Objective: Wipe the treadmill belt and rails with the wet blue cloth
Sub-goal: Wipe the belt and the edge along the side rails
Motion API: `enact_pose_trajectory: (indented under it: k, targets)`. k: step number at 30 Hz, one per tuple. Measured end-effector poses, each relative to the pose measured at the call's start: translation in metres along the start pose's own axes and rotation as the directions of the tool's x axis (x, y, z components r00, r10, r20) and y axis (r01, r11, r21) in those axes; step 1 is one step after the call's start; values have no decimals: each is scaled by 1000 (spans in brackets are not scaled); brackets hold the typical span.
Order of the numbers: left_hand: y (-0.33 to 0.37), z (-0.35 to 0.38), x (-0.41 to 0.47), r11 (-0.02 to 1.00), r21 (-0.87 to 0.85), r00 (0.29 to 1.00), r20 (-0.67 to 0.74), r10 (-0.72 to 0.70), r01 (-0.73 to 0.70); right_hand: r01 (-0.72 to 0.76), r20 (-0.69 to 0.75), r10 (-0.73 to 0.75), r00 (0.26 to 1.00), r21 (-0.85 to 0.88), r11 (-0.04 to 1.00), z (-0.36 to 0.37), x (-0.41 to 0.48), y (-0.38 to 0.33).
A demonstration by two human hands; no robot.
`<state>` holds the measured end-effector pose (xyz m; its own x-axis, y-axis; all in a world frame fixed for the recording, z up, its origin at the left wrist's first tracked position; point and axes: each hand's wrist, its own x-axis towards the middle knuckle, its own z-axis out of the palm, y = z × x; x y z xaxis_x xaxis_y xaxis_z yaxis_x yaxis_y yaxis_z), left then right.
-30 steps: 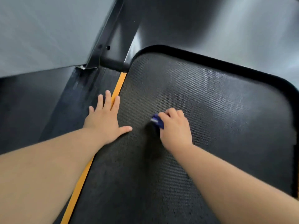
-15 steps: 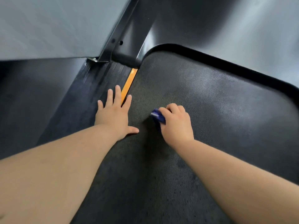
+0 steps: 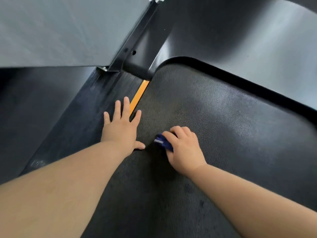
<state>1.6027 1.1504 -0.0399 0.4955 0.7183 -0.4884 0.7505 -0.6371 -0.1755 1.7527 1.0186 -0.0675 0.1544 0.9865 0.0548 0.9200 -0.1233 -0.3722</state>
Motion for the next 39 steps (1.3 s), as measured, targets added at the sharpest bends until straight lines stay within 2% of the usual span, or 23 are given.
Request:
enact_pose_trajectory:
  k: [2,3,4,5,7,9,11,13,16,17,18,20,21,22,23,25,29,31,34,35,37,39]
  targets:
    - [0,0,1,1000,6,1000,2,-7,7,164,81,-163,983,-12,986,-6,12,14]
    - [0,0,1,1000,10,1000,6,-9,9,178,93,-173,980,-42,983,-9,27,22]
    - [1,0,1,1000,14,1000,11,-8,8,112,59,-108,992,-73,991,-13,43,30]
    - [1,0,1,1000,18,1000,17,-7,7,-30,-4,30,1000,-93,995,-17,62,38]
    - [0,0,1,1000,26,1000,17,-11,11,-305,-84,298,951,-85,949,-22,92,48]
    - [0,1,2,1000,25,1000,20,-19,18,-383,-101,373,922,-112,917,-20,94,34]
    - [1,0,1,1000,8,999,28,-25,25,-297,-71,290,954,-115,948,-13,71,8]
    - [2,-1,1,1000,-11,999,30,-20,20,-125,-18,124,992,-30,992,-2,34,-12]
    - [0,0,2,999,-30,1000,21,-15,16,121,85,-120,989,-7,993,-4,36,1]
    - [-1,0,1,999,-39,1000,16,-10,11,117,62,-115,991,-33,993,-7,48,11]
    - [-1,0,1,999,-49,1000,12,-3,4,30,14,-30,999,-50,998,-10,61,22]
    - [-3,-2,-2,996,-86,1000,1,9,-9,-267,-105,266,958,9,964,-19,83,35]
    - [-7,-4,-4,992,-125,1000,-13,16,-18,-338,-134,343,930,55,939,-20,85,34]
    - [-11,-10,-7,984,-176,999,-28,23,-27,-334,-123,341,932,76,940,-19,81,27]
    - [-16,-16,-11,973,-228,999,-40,26,-34,-269,-78,275,958,75,960,-17,70,14]
    - [-25,-26,-20,968,-251,999,-52,15,-28,-77,-14,78,997,97,992,-4,37,-11]
    - [-37,-22,-27,977,-206,996,85,-37,54,77,45,-80,996,77,994,2,29,-11]
    - [-36,-16,-24,987,-157,996,88,-24,37,52,20,-52,998,5,999,-4,52,2]
    - [-30,-13,-18,991,-111,996,58,-70,77,-276,-51,275,960,-23,961,-19,90,28]
    - [-28,-14,-17,992,-100,995,58,-78,83,-331,-59,329,942,-30,943,-20,93,27]
    - [-29,-14,-17,992,-101,996,54,-70,75,-271,-17,271,963,-28,962,-15,85,7]
    - [-29,-15,-18,985,-151,996,56,-76,84,-119,72,114,991,70,990,-5,58,-23]
